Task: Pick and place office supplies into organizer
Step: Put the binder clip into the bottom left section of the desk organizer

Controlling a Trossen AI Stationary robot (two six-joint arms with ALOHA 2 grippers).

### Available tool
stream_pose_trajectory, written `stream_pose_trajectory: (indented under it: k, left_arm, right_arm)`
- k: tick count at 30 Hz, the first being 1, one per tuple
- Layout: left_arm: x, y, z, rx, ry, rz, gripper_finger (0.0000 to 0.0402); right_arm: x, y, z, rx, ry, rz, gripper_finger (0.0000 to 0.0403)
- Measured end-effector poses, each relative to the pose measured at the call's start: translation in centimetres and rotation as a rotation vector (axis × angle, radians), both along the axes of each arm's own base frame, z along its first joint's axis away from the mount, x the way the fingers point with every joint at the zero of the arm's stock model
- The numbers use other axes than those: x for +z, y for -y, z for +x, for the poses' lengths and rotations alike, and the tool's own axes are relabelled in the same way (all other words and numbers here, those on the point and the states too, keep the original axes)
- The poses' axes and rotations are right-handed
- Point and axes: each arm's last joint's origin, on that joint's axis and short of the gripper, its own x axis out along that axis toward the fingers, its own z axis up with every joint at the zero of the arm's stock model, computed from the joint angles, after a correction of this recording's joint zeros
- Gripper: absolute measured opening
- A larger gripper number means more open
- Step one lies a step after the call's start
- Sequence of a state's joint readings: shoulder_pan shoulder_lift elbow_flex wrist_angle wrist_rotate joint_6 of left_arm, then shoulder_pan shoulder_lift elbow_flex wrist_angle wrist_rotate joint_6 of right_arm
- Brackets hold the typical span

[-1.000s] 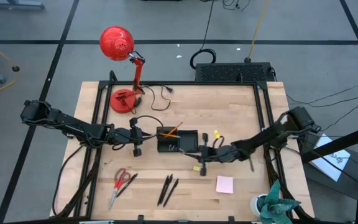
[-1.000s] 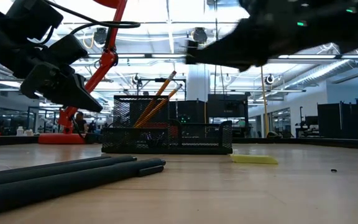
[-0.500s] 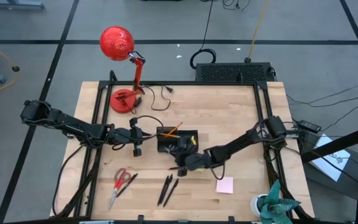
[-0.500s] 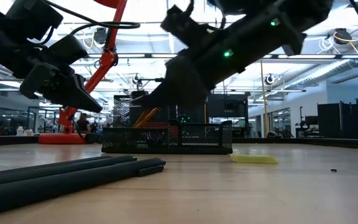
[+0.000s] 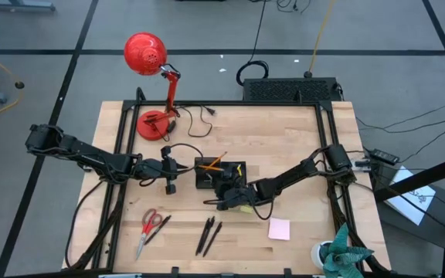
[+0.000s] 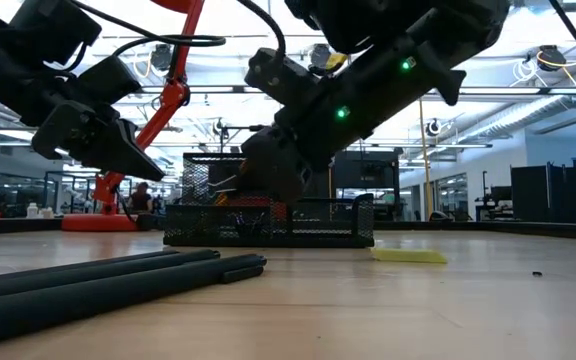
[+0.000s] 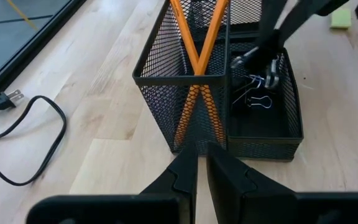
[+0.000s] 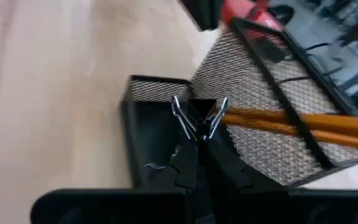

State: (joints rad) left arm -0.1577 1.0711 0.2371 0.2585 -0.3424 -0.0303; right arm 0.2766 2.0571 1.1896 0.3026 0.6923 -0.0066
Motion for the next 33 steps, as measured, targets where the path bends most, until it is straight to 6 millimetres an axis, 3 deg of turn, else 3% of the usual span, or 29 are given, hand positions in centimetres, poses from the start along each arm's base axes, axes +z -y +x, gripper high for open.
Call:
stream_pose_trajectory:
  k: [10, 33]
  left_arm:
    - [0.0, 0.0, 0.0, 0.0, 0.0, 0.0, 0.0042]
    - [0.0, 0.0, 0.0, 0.0, 0.0, 0.0, 0.0042]
  right_arm:
    - [-0.25, 0.32, -0.07, 0.001, -0.019, 0.051, 0.0015]
    - [-0.18, 0.22, -0.08, 0.007, -0.017, 0.047, 0.0084]
